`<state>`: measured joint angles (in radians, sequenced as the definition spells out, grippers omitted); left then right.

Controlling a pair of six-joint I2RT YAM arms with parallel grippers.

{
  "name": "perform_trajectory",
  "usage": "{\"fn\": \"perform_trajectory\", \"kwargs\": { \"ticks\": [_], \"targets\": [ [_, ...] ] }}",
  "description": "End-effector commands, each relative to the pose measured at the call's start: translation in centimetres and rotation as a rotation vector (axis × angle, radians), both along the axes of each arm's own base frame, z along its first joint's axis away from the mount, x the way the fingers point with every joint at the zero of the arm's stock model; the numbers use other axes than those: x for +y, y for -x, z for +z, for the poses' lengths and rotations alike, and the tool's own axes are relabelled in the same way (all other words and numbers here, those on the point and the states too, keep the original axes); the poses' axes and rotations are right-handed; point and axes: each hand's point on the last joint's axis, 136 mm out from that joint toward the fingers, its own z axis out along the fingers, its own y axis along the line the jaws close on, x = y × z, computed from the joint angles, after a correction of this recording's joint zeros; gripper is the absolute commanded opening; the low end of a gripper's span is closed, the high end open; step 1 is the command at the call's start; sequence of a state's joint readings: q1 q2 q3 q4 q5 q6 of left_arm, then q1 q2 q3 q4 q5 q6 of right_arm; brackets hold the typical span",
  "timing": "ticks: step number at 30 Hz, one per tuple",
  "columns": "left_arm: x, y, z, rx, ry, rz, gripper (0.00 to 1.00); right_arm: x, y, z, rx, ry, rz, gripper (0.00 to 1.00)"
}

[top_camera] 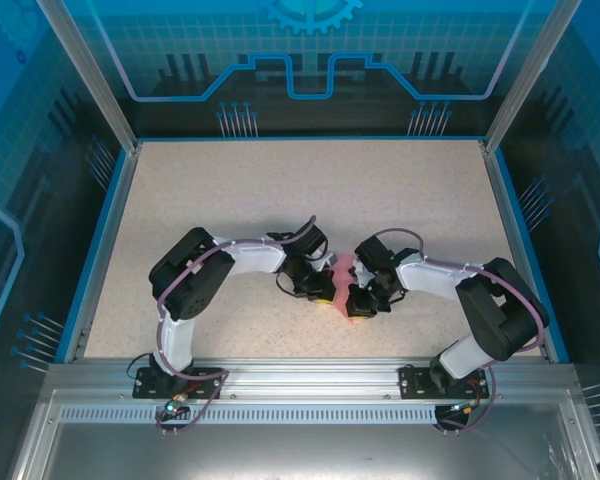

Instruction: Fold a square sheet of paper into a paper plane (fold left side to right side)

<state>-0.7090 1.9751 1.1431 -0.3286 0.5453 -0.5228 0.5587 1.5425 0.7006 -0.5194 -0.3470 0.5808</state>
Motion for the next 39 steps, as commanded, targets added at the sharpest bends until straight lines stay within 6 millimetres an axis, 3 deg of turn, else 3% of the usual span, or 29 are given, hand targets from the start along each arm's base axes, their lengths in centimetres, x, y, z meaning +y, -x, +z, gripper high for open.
{"fn": "perform_trajectory", "kwargs": {
  "ticks": [1,9,14,19,23,28,33,39],
  "targets": [
    [5.7,-2.2,-1.9,-0.041,-0.177,0.076,0.06,-4.6,2.9,-2.8,0.077,0.237,0.014,0.0],
    [10.0,-4.0,-2.3,-0.038,-0.216,0.133,0.06,-4.6,3.0,-2.5,0.076,0.238,0.018,0.0],
    [10.2,-4.1,-0.4,-0.066,-0.181,0.148,0.06,-4.2,2.7,-2.3,0.069,0.218,0.019,0.0],
    [7.5,-3.2,3.8,-0.13,-0.067,0.117,0.08,-3.7,2.3,-2.1,0.057,0.195,0.013,0.0],
    [3.7,-1.4,5.2,-0.125,0.021,0.063,0.1,-3.4,2.0,-1.9,0.051,0.185,0.009,0.0],
    [-0.2,-0.4,5.2,-0.114,0.076,0.013,0.11,-3.2,1.9,-1.9,0.05,0.177,0.006,0.0],
    [-2.8,0.0,3.8,-0.084,0.081,-0.042,0.11,-2.6,1.7,-1.7,0.042,0.155,0.009,0.0],
    [-2.2,0.4,0.7,-0.041,-0.015,-0.048,0.11,-2.1,1.4,-0.8,0.017,0.119,0.009,0.0]
  ]
}}
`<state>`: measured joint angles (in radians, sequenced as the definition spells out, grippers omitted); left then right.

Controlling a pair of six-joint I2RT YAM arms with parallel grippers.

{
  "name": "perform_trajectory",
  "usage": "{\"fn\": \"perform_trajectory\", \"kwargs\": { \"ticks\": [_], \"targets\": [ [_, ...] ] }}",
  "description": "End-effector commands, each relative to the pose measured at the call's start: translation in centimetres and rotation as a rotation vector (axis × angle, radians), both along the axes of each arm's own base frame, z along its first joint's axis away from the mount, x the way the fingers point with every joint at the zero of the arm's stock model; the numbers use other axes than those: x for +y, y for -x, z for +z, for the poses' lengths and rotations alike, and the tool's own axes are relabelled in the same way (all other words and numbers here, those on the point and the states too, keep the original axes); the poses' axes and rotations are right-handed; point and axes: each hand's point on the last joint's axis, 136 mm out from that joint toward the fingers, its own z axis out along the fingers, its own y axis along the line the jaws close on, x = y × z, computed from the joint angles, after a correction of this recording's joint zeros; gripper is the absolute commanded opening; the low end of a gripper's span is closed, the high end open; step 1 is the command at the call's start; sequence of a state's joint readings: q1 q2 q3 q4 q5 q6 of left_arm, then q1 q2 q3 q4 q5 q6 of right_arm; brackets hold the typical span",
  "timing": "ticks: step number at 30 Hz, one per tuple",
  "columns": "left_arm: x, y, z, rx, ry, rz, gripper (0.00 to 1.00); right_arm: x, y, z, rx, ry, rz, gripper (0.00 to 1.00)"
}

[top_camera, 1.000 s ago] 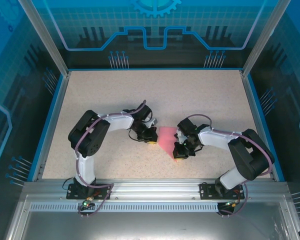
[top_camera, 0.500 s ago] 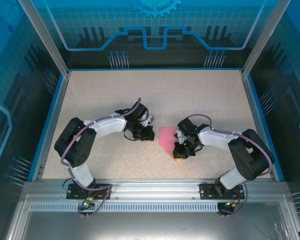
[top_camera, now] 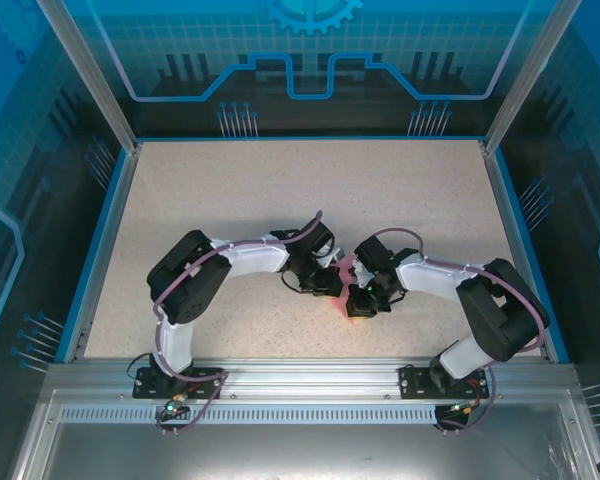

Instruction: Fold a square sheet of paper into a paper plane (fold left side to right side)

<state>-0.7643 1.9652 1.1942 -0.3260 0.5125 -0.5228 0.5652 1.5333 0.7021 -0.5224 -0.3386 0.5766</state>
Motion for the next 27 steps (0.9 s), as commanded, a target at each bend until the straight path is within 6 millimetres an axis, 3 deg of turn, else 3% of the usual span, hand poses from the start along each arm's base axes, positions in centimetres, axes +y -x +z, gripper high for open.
{"fn": "perform_trajectory", "kwargs": {
  "ticks": [1,5,12,21,27],
  "targets": [
    [0.3,0.3,-1.3,0.032,-0.05,-0.002,0.1,-2.1,1.4,-0.6,0.024,0.111,-0.003,0.0],
    [1.2,0.8,-2.8,0.05,-0.096,0.003,0.1,-1.5,1.0,0.8,-0.01,0.074,-0.016,0.0],
    [1.9,1.3,-3.9,0.065,-0.127,0.006,0.1,1.5,-0.7,2.9,-0.077,-0.05,-0.026,0.0],
    [2.1,1.3,-4.1,0.064,-0.129,0.009,0.1,3.0,-2.1,1.0,-0.054,-0.051,-0.013,0.0],
    [2.2,1.4,-4.2,0.064,-0.137,0.01,0.1,1.6,-0.6,-0.5,0.002,0.026,-0.007,0.0]
  ]
}}
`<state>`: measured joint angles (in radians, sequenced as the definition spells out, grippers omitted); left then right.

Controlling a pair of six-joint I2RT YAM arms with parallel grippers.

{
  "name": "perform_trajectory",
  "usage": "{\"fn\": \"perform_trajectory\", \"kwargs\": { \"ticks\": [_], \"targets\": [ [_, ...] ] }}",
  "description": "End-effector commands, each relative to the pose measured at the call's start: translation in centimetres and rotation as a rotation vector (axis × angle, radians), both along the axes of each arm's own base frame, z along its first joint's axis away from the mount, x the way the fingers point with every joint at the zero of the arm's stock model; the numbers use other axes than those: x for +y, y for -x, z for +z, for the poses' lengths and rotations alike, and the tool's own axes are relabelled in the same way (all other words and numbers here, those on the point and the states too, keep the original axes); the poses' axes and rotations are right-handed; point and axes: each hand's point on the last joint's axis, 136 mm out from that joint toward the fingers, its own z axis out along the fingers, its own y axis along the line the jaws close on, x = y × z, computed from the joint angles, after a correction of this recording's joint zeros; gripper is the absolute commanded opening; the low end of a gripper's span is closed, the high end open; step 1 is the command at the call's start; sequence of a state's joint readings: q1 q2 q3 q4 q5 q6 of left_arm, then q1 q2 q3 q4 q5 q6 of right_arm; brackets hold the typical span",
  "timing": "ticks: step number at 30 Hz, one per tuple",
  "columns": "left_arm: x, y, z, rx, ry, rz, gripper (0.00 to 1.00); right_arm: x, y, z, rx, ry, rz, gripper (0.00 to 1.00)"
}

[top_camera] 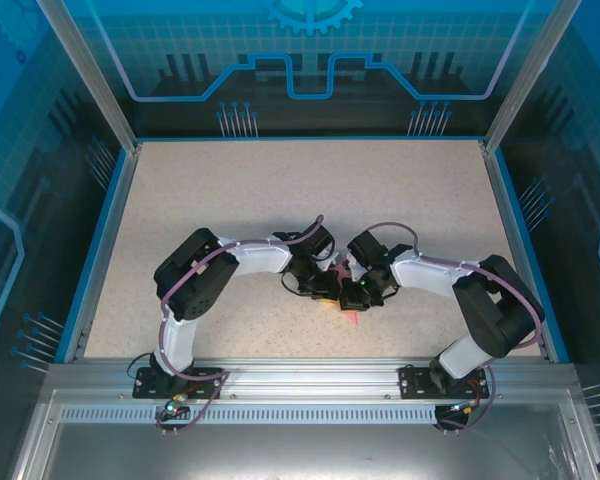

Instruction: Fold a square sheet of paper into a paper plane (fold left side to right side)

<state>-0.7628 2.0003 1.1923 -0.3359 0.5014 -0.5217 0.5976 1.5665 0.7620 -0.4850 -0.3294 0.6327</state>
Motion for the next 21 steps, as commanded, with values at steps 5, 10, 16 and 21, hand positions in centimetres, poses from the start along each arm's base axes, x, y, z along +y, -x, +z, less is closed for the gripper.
{"fn": "perform_trajectory", "kwargs": {
  "ticks": [5,10,16,21],
  "targets": [
    [1.9,1.3,-2.8,0.037,-0.107,0.0,0.1,-2.6,3.7,-1.9,0.088,0.104,0.007,0.0],
    [2.0,1.2,-2.7,0.031,-0.112,-0.004,0.1,-4.7,6.5,-2.4,0.145,0.151,0.004,0.0],
    [2.1,0.9,-2.4,0.018,-0.111,-0.01,0.1,-6.7,8.2,-1.6,0.147,0.189,-0.018,0.0],
    [1.2,0.0,-0.1,-0.012,-0.05,-0.001,0.12,-6.4,7.2,0.4,0.077,0.15,0.0,0.0]
  ]
}}
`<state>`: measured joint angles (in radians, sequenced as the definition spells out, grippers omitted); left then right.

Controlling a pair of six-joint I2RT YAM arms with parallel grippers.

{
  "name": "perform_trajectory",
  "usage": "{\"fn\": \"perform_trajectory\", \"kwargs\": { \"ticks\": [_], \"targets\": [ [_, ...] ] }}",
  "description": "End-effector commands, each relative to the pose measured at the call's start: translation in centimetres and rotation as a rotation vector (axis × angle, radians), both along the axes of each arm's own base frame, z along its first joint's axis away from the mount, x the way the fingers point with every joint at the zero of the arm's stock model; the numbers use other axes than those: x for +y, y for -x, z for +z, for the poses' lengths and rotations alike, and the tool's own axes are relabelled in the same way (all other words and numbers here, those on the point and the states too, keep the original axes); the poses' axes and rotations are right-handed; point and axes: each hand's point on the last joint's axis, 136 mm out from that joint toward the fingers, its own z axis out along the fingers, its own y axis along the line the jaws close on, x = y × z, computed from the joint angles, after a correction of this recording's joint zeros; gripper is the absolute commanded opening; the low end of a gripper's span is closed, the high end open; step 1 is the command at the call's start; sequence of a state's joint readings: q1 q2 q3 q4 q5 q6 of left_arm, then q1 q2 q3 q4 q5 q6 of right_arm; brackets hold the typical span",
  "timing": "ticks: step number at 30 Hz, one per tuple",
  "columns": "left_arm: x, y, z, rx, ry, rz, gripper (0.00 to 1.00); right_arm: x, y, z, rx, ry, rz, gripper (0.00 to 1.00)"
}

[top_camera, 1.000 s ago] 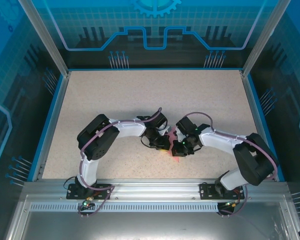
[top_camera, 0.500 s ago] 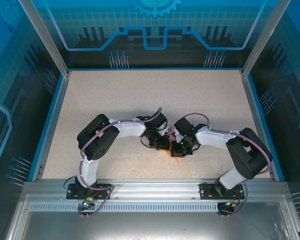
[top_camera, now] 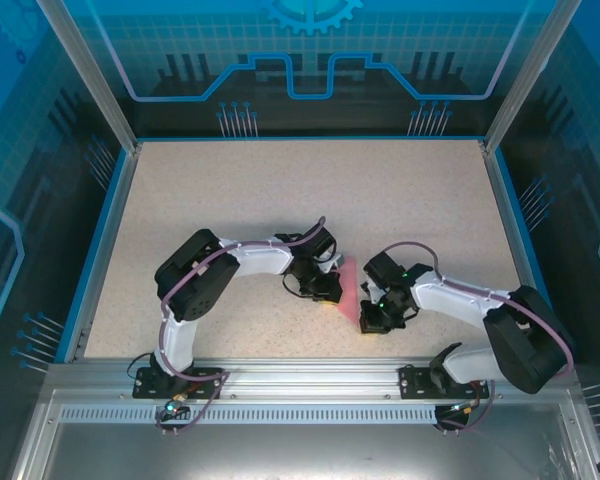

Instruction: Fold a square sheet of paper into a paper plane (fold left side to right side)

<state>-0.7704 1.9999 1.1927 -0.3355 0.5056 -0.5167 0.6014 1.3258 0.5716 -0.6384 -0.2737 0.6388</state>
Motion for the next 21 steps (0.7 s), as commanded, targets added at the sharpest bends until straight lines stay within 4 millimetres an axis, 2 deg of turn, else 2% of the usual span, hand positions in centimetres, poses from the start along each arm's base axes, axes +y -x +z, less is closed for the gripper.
{"fn": "perform_trajectory", "kwargs": {
  "ticks": [1,3,6,8,10,13,16,19,21],
  "targets": [
    [1.1,-0.7,0.8,-0.022,-0.031,0.014,0.14,-0.9,0.2,1.6,-0.021,0.024,0.013,0.0],
    [0.4,-1.4,3.2,-0.057,0.024,0.019,0.2,-0.4,-1.6,3.1,-0.109,-0.019,0.017,0.03],
    [0.1,-2.4,7.0,-0.109,0.103,0.035,0.27,0.3,-4.3,5.0,-0.219,-0.116,0.009,0.13],
    [0.7,-2.9,8.8,-0.129,0.137,0.063,0.29,1.0,-5.8,6.1,-0.282,-0.192,0.016,0.25],
    [1.9,-3.3,9.6,-0.139,0.15,0.102,0.32,1.9,-7.2,7.1,-0.348,-0.261,0.043,0.39],
    [4.1,-3.3,8.7,-0.113,0.128,0.161,0.37,3.0,-8.7,7.6,-0.42,-0.313,0.088,0.5],
    [5.5,-3.1,7.1,-0.064,0.125,0.223,0.43,3.7,-9.8,6.8,-0.436,-0.33,0.124,0.57],
    [5.4,-2.7,6.0,-0.022,0.139,0.25,0.48,3.9,-10.5,5.4,-0.416,-0.314,0.126,0.58],
    [5.1,-2.5,5.4,0.006,0.153,0.258,0.5,3.8,-11.0,4.4,-0.397,-0.291,0.122,0.54]
  ]
}}
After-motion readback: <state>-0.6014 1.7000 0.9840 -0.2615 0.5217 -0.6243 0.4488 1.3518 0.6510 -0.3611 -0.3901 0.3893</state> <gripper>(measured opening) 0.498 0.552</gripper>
